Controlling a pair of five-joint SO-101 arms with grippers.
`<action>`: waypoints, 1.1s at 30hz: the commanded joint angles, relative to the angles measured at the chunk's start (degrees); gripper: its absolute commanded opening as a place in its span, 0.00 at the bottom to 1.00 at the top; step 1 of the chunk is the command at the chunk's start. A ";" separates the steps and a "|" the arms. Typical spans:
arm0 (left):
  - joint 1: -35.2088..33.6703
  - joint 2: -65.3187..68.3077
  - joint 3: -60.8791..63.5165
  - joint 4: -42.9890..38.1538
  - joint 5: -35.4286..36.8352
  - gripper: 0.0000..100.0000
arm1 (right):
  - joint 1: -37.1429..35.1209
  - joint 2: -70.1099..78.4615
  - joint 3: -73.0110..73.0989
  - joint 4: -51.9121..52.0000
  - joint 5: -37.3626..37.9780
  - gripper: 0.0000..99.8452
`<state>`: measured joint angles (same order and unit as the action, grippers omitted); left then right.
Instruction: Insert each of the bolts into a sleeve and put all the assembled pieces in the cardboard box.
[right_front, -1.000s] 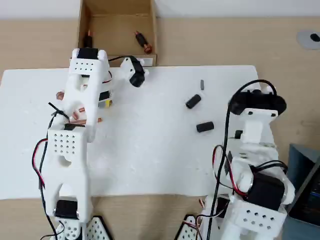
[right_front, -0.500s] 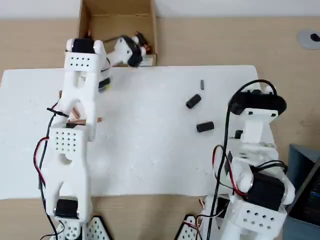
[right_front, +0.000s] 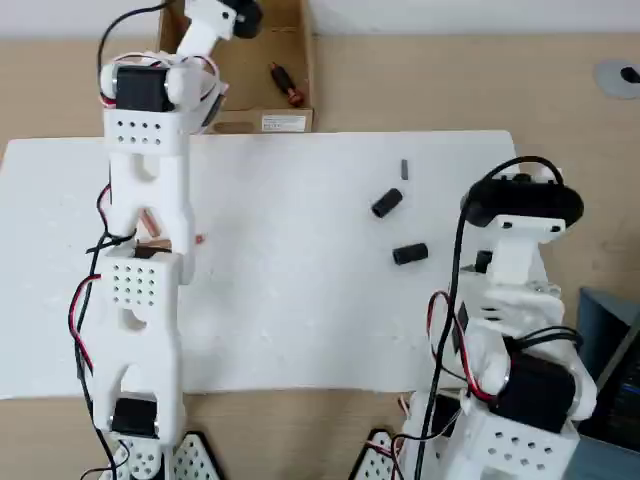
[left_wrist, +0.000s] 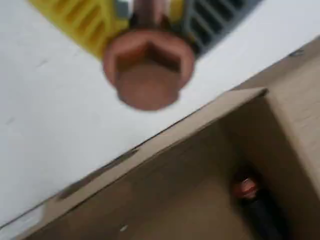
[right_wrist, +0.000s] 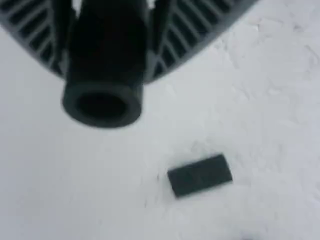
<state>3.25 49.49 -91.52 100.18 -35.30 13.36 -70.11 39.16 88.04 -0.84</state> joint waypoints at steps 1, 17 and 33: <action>3.16 -11.30 -0.88 0.35 3.96 0.00 | 0.66 -0.57 -5.41 -0.97 0.44 0.01; 10.73 -54.55 41.14 0.35 13.27 0.00 | 0.57 -9.80 -3.82 -1.49 4.48 0.01; 10.11 -89.98 93.54 -10.37 27.08 0.00 | -10.51 -27.82 22.55 -17.58 2.37 0.01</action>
<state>13.54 -34.73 -5.10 94.64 -10.33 6.42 -94.55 59.03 74.07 2.51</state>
